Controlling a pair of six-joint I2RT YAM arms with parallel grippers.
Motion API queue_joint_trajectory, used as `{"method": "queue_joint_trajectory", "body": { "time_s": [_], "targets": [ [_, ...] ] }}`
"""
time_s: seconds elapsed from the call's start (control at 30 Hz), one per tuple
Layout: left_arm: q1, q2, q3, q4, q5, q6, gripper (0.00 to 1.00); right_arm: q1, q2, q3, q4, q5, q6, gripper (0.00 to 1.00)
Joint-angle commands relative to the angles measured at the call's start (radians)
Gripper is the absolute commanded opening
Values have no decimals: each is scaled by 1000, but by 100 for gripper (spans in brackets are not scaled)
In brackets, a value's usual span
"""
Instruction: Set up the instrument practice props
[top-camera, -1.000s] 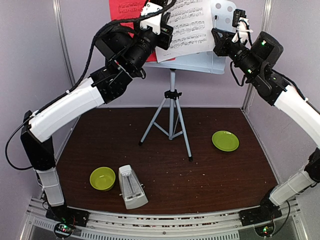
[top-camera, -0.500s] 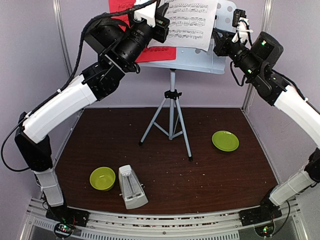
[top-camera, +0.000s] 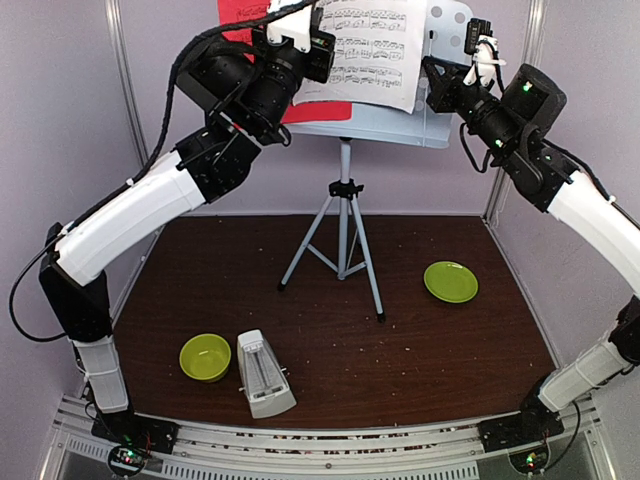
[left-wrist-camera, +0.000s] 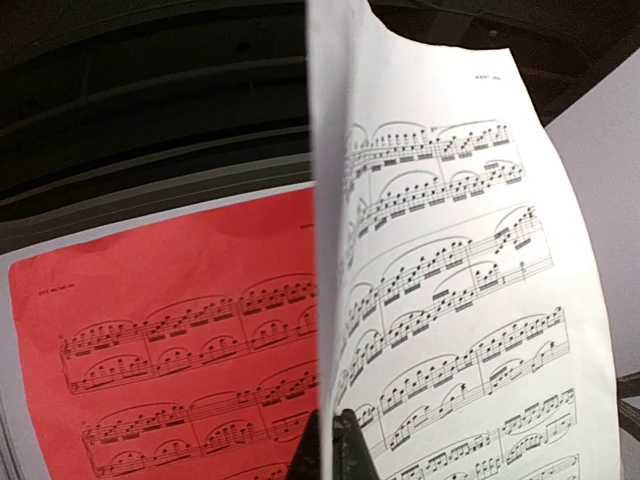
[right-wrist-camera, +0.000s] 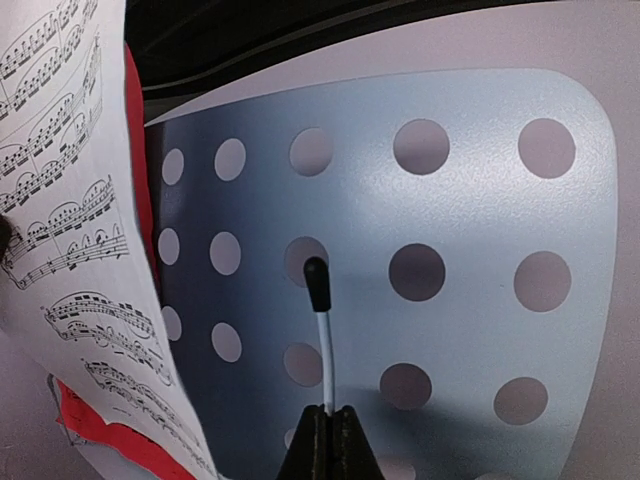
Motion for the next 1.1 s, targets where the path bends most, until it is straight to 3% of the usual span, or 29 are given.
{"method": "queue_joint_trajectory", "body": {
  "time_s": [0.0,0.73,0.83,1.0,1.07],
  "targets": [
    [-6,-23,-26,180,-123,58,0,1,-13,-16,7,18,-16,0],
    [-21,72,65,-27,146,-87,0,5,-5,-13,14,0,-19,0],
    [-24,72,65,5,76,-96,0,7,-6,-13,14,5,-19,0],
    [-26,67,79,115,-165,-105,0,11,-11,-16,10,17,-25,0],
    [-37,60,70,157,-186,-93,0,9,-11,-18,10,25,-25,0]
  ]
}}
